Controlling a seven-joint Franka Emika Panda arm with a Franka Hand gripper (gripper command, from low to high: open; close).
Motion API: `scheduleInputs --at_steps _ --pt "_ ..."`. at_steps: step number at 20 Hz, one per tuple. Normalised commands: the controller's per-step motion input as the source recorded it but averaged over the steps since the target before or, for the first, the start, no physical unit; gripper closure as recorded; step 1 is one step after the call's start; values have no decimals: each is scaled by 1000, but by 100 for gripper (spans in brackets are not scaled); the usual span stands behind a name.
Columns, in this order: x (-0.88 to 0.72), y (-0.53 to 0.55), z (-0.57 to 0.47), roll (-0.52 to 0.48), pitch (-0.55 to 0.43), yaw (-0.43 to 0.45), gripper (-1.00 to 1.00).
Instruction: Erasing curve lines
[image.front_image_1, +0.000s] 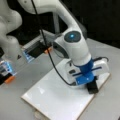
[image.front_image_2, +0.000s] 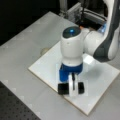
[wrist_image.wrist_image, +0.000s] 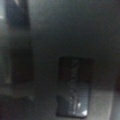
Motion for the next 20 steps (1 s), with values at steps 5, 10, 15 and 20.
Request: scheduleInputs --at_steps 5,10,15,20 --pt "-85 -36 161 -43 129 -34 100" --pt "-335 -231 258 -82 177 85 100" --pt "-377 -275 203 -85 113 172 100" --pt "-354 -302 175 -66 52 255 100"
